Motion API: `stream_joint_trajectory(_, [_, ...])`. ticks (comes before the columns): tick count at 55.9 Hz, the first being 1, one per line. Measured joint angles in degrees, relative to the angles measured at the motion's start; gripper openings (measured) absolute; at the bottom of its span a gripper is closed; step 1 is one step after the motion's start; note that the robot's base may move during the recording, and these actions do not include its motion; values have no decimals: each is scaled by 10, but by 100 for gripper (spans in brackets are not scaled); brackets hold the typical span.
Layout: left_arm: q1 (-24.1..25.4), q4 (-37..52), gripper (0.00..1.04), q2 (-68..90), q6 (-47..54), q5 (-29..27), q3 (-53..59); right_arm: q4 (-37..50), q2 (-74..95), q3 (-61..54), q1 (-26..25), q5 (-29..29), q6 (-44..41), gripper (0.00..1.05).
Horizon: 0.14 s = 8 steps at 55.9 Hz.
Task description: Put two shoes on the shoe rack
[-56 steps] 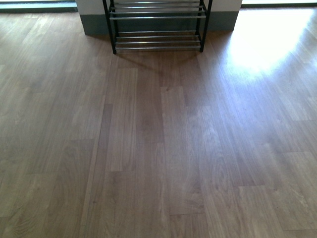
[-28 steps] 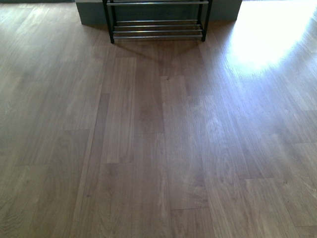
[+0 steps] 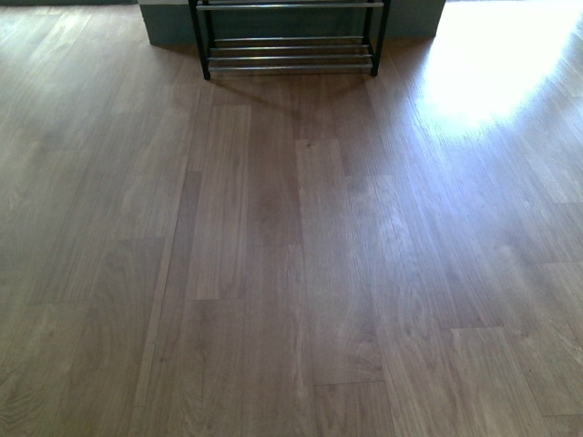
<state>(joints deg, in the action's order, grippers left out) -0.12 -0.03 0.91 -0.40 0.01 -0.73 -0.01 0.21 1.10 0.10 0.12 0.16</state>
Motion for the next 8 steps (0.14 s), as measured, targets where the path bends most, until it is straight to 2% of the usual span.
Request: stream_joint_trajectory(8, [0, 0, 95, 0, 0, 0, 0, 0, 0, 0, 0, 0, 0, 96])
